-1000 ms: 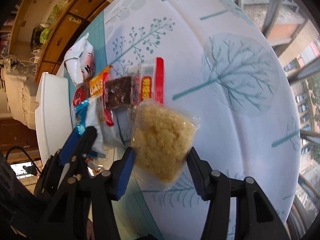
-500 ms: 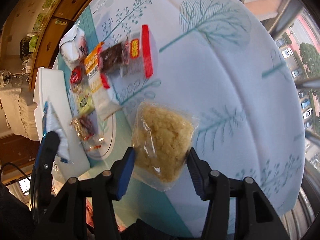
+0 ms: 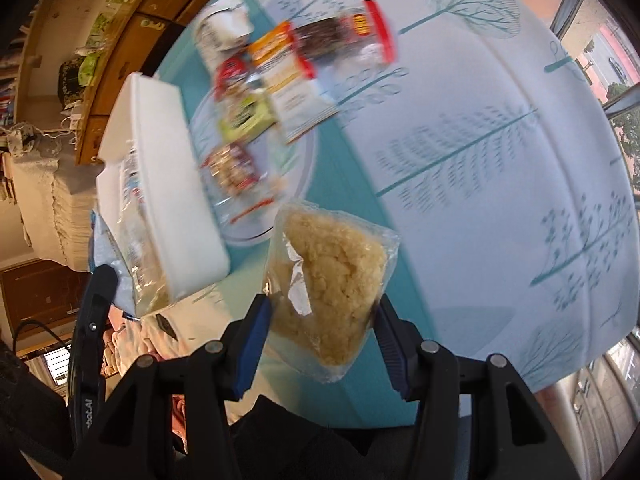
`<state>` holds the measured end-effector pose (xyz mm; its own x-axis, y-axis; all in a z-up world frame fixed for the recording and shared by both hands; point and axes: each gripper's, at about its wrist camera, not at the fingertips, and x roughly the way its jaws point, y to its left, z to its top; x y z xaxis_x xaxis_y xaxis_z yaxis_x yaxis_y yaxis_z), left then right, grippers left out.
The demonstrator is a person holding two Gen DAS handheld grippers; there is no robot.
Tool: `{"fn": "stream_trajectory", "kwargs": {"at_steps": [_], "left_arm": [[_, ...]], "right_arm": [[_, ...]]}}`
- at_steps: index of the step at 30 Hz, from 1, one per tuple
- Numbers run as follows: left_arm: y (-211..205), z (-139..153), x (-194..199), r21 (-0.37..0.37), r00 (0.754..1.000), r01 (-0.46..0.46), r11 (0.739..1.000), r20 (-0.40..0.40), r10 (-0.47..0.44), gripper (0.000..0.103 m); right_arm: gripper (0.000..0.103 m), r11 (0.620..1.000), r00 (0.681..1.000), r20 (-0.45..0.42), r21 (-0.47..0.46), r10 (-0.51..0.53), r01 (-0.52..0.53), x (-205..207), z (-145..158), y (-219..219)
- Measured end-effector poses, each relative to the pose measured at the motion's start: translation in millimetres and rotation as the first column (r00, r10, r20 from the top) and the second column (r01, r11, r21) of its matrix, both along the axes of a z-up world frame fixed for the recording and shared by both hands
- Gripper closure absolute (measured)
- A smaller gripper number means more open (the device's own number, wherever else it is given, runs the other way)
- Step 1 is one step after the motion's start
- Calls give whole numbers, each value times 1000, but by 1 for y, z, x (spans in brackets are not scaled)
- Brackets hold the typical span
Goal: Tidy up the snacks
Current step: 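Carry the blue packet and crumbly-snack bag over the white tray and release both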
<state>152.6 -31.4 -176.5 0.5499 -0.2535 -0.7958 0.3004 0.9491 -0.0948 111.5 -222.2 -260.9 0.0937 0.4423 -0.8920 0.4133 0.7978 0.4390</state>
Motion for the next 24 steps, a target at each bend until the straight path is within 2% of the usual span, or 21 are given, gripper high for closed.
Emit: {"fn": "stream_trajectory", "kwargs": {"at_steps": [11, 24], "left_arm": [[83, 26, -10, 17, 998, -9, 1000, 57, 8, 79], [149, 45, 15, 53, 990, -77, 996, 118, 71, 79]], "right_arm": [[51, 999, 990, 136, 4, 43, -44, 5, 34, 91], [50, 993, 947, 301, -41, 114, -107, 27, 66, 169]]}}
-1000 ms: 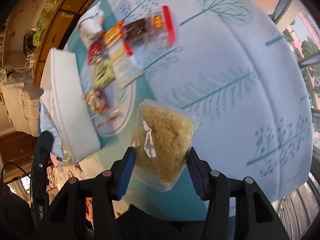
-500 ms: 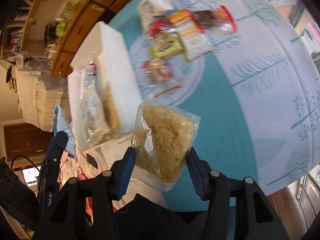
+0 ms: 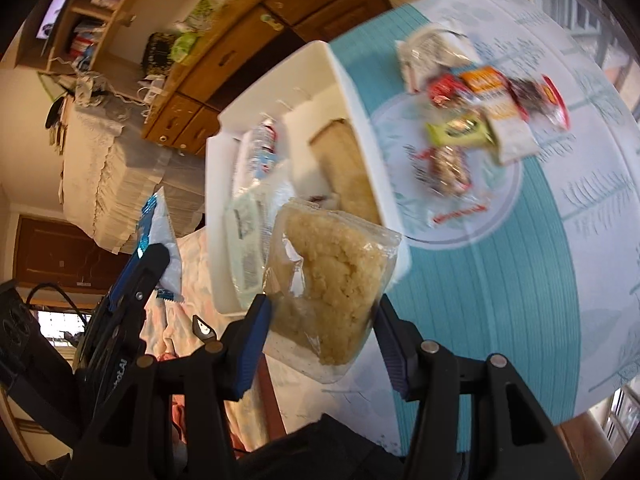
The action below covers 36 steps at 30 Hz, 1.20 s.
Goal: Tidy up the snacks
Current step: 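Carry the blue packet and crumbly-snack bag over the white tray and release both, then withdraw both grippers from the tray toward the snacks on the plate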
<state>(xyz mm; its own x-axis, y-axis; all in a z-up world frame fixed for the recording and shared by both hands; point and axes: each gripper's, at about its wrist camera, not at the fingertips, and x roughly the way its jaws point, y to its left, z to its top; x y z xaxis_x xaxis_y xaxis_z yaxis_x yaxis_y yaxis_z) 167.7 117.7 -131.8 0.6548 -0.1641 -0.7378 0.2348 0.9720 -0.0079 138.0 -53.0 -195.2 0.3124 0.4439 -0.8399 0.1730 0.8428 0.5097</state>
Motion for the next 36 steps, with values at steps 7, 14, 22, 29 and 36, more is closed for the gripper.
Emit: {"fn": "stream_trajectory", "kwargs": {"at_steps": [7, 14, 22, 29, 36], "left_arm": [[20, 4, 21, -1, 999, -53, 999, 11, 53, 78], [26, 3, 37, -45, 997, -59, 997, -43, 57, 61], [23, -10, 37, -91, 983, -102, 991, -164, 86, 28], [7, -17, 27, -103, 967, -130, 986, -231, 103, 22], [-23, -21, 15, -120, 952, -144, 982, -288, 104, 20]], "right_arm": [[50, 999, 997, 74, -38, 26, -24, 17, 10, 25], [48, 999, 992, 119, -43, 34, -29, 27, 12, 34], [39, 999, 982, 186, -46, 17, -8, 16, 18, 22], [38, 993, 973, 232, -113, 10, 17, -2, 21, -2], [38, 968, 958, 280, -251, 60, 13, -19, 27, -33]]}}
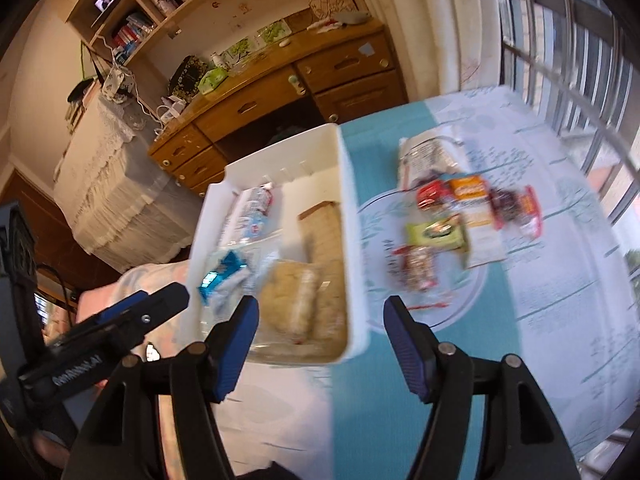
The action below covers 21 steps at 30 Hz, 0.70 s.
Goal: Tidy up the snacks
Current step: 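Withdraw both grippers from the tray toward the snacks on the plate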
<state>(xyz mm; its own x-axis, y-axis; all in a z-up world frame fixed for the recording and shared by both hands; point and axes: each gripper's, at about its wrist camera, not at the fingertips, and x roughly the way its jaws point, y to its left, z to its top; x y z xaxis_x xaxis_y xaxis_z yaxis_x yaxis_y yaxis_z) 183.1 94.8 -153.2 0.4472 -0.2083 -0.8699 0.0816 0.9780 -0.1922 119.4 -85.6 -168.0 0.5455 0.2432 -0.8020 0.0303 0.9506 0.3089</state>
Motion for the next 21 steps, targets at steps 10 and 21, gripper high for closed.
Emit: {"fn": "stream_trajectory", "kwargs": {"at_steps": [10, 21], "left_arm": [[-51, 2, -4, -29, 999, -14, 999, -35, 13, 20], [-124, -3, 13, -62, 995, -29, 998, -94, 23, 20]], "right_arm": [[38, 974, 989, 51, -189, 137, -126, -9, 5, -38], [38, 901, 949, 86, -351, 302, -255, -4, 2, -93]]}}
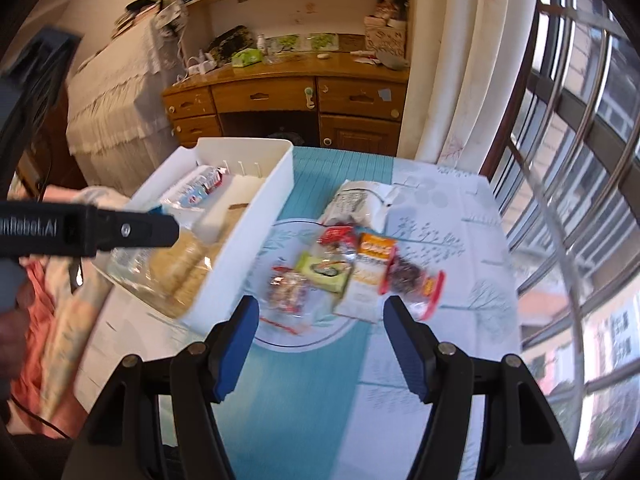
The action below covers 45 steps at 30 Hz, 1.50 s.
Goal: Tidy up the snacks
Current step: 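Withdraw both grippers from the tray toward the snacks on the plate, then grasp the red-wrapped candy with the left gripper while the right gripper grasps the chocolate bag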
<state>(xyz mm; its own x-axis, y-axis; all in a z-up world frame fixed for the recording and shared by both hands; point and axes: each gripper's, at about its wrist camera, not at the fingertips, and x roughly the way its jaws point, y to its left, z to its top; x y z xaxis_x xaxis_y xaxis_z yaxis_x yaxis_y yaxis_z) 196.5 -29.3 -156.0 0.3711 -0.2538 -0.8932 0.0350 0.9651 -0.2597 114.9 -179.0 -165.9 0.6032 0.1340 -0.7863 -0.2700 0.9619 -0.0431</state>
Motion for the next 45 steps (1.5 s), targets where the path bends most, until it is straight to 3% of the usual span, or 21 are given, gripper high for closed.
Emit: {"fn": "stream_trajectory", "kwargs": {"at_steps": [8, 17, 28, 45], "left_arm": [[-46, -16, 26, 12, 996, -18, 1000, -82, 19, 20], [-76, -50, 68, 86, 974, -76, 993, -207, 92, 20], [-99, -89, 118, 162, 954, -93, 982, -269, 135, 20], [-107, -142, 159, 194, 938, -75, 978, -319, 135, 20]], "right_arm": [[38, 991, 996, 45, -108, 82, -77, 13, -15, -37], [38, 984, 990, 80, -147, 117, -104, 42, -47, -65], [38, 992, 991, 41, -28, 126, -125, 84, -94, -80], [37, 992, 996, -6, 91, 92, -91, 117, -139, -77]]}}
